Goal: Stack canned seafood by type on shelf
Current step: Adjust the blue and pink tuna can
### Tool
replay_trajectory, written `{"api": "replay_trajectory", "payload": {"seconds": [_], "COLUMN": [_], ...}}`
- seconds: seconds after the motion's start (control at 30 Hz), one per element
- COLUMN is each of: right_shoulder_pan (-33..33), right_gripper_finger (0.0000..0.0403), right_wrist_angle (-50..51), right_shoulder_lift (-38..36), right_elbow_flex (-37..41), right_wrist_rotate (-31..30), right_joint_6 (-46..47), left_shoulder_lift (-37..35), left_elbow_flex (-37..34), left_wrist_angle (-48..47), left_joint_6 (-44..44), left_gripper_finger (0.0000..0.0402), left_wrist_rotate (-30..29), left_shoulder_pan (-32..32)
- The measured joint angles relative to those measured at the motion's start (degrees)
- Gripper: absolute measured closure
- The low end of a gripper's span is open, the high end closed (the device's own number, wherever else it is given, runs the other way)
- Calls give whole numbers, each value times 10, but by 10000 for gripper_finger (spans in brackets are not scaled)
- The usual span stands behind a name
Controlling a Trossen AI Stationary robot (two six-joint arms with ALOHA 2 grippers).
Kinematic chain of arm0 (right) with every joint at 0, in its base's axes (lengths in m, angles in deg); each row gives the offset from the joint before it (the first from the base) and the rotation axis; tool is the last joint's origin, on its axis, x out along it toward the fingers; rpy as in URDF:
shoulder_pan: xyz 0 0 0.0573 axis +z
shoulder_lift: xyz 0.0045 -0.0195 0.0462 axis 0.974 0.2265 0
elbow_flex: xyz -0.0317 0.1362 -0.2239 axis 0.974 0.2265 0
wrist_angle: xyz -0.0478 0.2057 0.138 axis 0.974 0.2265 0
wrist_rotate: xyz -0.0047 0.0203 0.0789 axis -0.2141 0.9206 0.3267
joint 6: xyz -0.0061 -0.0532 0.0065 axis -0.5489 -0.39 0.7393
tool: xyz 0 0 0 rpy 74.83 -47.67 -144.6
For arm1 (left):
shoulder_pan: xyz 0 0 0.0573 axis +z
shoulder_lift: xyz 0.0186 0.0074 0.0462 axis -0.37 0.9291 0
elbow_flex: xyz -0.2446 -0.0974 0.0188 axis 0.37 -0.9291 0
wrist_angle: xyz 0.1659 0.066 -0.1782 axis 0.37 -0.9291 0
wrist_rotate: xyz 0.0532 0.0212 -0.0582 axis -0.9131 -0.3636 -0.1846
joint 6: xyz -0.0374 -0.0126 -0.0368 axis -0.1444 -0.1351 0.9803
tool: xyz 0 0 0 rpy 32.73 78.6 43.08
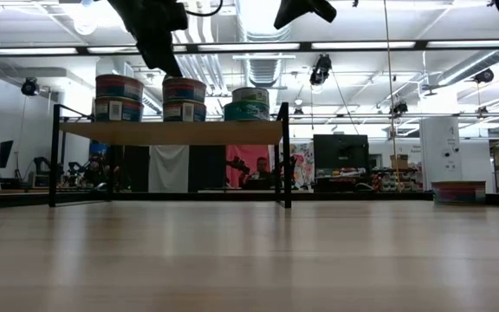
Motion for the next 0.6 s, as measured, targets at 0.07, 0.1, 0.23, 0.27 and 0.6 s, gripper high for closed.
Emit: {"api": "replay_trajectory", "payload": {"seconds": [0.07,0.1,0.23,0.27,0.6], "right_shoulder_pan": [1,1,1,1,5], "right_gripper_finger": [393,393,393,393,393], "right_wrist_angle": [0,1,1,1,0], "right_shoulder_lift": [0,0,1,1,1], "right_elbow_flex": [4,6,12,13,15], "right_wrist_rotate": [0,0,0,0,0], "right_joint_6": [0,0,0,0,0], "left_shoulder_lift": [0,0,-2,-2,-8], "left_elbow_flex": [0,0,0,-1,-2], "left_wrist_angle": [-5,-7,-19,-19,-59], "left_joint_6": [-1,-2,-8,-8,-15], "left_gripper_finger": [402,402,401,401,401], "left_wrist_rotate": [-1,-1,0,-1,0], "left_shoulder_pan": [-3,-4,-7,-8,-11]}}
